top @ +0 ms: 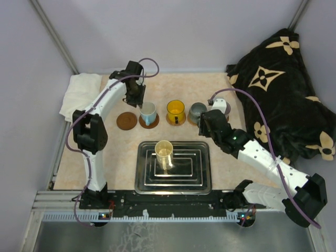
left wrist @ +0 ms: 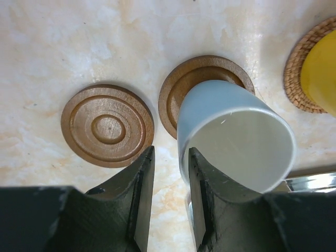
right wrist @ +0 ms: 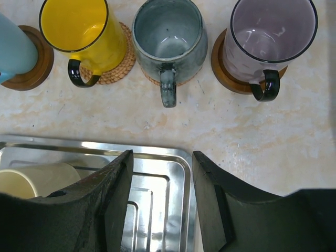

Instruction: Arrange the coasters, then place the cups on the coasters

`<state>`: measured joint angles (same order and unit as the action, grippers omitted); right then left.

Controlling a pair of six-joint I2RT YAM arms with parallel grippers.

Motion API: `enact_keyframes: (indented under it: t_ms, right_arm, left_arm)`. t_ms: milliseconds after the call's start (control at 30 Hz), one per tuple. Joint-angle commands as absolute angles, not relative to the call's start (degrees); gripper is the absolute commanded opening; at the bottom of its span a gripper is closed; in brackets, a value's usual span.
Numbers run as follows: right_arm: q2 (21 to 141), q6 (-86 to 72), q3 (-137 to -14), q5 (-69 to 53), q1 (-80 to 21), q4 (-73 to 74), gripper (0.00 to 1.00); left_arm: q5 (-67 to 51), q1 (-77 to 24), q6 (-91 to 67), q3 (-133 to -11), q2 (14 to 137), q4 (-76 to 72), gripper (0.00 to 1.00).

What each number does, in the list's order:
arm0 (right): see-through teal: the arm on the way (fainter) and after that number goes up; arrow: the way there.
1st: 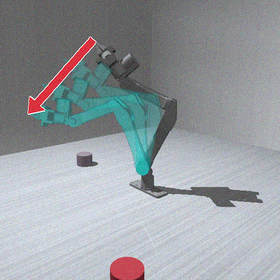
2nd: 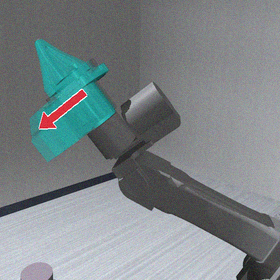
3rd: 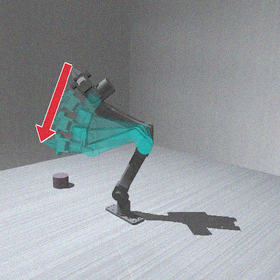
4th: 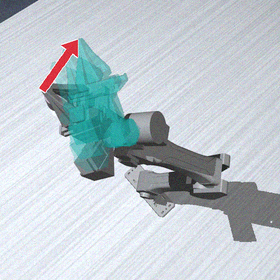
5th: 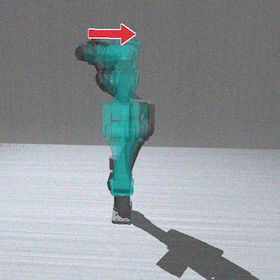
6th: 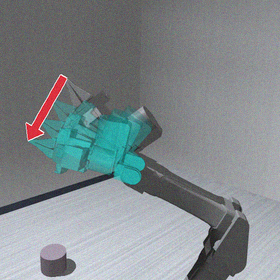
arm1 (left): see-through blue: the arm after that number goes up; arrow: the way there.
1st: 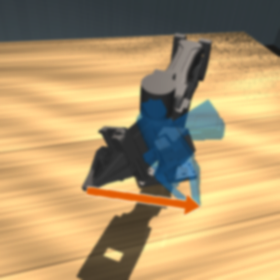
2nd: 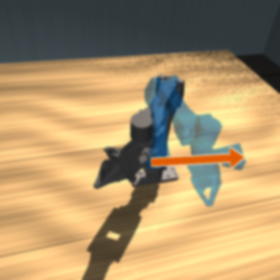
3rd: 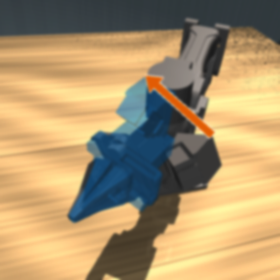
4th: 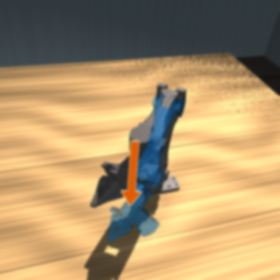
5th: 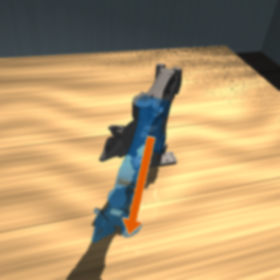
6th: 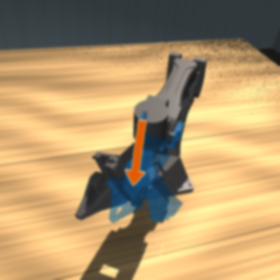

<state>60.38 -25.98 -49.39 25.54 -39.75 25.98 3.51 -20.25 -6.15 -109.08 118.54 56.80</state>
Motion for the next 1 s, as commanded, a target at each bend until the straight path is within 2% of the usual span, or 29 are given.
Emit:
enact_keyframes:
  t_ms: [0, 167, 300, 433, 667, 967]
  right_arm:
    - [58.04, -26.11, -50.44, 29.03, -39.99, 24.38, 0.5]
    - [56.47, -24.36, -51.06, 33.58, -39.42, 25.22, 0.58]
    - [56.07, -24.17, -51.92, 31.46, -33.25, 27.46, 0.62]
    - [54.38, -23.45, -52.11, 30.75, -27.8, 28.85, 0.62]
    - [50.51, -22.67, -51.75, 34.48, -27.43, 30.78, 0.63]
    - [48.11, -23.46, -51.0, 33.36, -27.42, 32.01, 0.63]
  left_arm:
    - [4.9, -20.48, -6.43, -112.39, 112.62, 57.71, 0.4]
    - [6.44, -21.37, -7.76, -110.48, 106.82, 57.56, 0.43]
    - [8.61, -25.24, -9.69, -103.62, 100.2, 55.26, 0.44]
    - [11.13, -31.62, -12.99, -95.44, 94.72, 53.02, 0.44]
    - [11.29, -41.3, -21.59, -83.39, 89.84, 52.56, 0.45]
    - [9.81, -47.03, -29.85, -74.31, 85.84, 51.02, 0.47]
